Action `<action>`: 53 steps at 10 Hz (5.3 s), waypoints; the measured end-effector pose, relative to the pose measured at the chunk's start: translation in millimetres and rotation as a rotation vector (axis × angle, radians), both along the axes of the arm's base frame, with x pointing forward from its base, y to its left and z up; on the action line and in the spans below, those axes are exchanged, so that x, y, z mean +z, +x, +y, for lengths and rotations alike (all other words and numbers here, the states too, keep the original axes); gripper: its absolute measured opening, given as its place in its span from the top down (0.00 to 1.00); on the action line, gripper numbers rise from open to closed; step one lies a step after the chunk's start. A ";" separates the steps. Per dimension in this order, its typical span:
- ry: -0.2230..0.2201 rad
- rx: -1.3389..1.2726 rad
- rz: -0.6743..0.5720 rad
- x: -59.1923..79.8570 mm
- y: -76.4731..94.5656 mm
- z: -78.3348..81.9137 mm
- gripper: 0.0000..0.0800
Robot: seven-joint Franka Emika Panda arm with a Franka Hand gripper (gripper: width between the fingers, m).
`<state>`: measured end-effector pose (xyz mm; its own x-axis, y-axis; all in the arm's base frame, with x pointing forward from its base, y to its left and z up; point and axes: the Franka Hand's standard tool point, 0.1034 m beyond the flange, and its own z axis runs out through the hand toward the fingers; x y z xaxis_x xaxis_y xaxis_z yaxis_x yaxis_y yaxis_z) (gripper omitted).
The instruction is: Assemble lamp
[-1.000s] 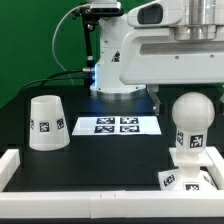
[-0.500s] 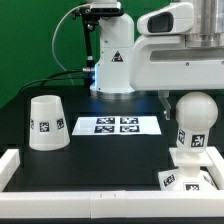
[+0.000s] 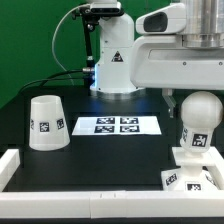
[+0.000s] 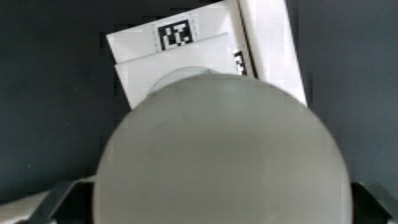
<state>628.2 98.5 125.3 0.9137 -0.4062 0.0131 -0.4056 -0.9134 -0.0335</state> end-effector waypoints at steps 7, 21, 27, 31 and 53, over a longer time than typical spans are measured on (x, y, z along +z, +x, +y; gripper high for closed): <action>0.124 -0.892 0.016 -2.2 -0.1 -6.0 0.29; -0.057 0.303 -0.060 -2.4 -6.4 1.1 0.13; -0.049 0.150 -0.075 -4.2 -5.2 -3.0 0.28; -0.026 -0.374 -0.070 -4.6 -6.7 -4.0 0.28; 0.043 0.069 -0.063 -6.2 -8.3 -5.2 0.29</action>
Offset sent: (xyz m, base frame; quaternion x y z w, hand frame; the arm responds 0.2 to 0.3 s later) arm -0.0175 -0.0144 -0.0095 0.0054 -0.0009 0.3515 0.9362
